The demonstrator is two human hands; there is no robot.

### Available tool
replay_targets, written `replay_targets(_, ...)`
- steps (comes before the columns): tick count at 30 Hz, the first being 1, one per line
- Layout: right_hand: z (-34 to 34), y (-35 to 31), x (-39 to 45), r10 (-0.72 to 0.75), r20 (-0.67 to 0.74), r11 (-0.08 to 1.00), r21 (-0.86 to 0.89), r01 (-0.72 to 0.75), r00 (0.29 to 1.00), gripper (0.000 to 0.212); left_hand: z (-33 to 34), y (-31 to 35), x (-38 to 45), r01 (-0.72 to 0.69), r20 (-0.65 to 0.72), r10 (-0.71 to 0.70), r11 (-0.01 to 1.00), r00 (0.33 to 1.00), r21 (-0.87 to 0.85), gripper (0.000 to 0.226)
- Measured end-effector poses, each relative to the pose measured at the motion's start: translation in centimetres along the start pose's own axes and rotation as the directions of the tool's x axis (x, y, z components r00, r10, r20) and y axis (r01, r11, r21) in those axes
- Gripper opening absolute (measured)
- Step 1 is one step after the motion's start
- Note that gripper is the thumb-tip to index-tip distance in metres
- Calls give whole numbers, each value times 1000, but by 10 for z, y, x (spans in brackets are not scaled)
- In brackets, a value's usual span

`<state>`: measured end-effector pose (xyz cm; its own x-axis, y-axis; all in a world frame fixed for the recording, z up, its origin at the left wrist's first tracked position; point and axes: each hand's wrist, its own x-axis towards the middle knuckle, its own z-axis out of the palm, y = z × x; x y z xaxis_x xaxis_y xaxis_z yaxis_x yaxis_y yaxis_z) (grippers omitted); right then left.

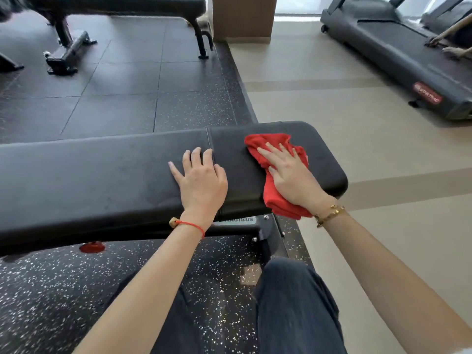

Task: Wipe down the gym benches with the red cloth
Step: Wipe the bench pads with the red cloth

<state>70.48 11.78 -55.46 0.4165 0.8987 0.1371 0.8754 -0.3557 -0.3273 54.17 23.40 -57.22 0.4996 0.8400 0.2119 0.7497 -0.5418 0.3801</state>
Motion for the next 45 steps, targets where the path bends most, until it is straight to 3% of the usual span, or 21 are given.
replay_targets(3, -17, 42, -10, 103, -27, 995, -11, -104, 994, 53, 3, 1, 1, -5, -28, 6, 1000, 1000, 11, 45)
replay_targets(7, -28, 76, 38, 201, 16, 980, -14, -201, 979, 52, 5, 4, 1, 11, -49, -10, 1000, 999, 21, 45)
replay_targets(12, -22, 65, 78, 120, 60, 993, -11, -119, 991, 53, 2, 7, 0, 28, -78, -28, 1000, 997, 5, 44)
replay_targets(18, -23, 78, -2, -37, 4, 999, 13, 37, 999, 54, 0, 8, 0, 40, -86, -40, 999, 995, 2, 43)
replay_targets(27, -22, 64, 82, 62, 79, 998, -30, -60, 995, 51, 4, 6, 0, 40, -100, -41, 999, 994, -7, 42)
replay_targets(33, 8, -10, 60, -199, 132, 980, 15, 198, 971, 54, 5, 2, 0, 36, -135, -36, 999, 990, -3, 42)
replay_targets(38, 1, -5, 17, -287, 113, 958, 14, 287, 951, 55, 5, 1, 0, 31, -112, -32, 999, 993, -8, 44)
replay_targets(41, -8, 25, 10, -220, 69, 975, -11, 221, 973, 54, 3, 1, -1, 30, -100, -30, 1000, 995, -6, 44)
replay_targets(45, -15, 51, 50, 17, 62, 999, -38, -15, 998, 53, 3, 1, 0, 23, -97, -23, 1000, 995, -2, 45)
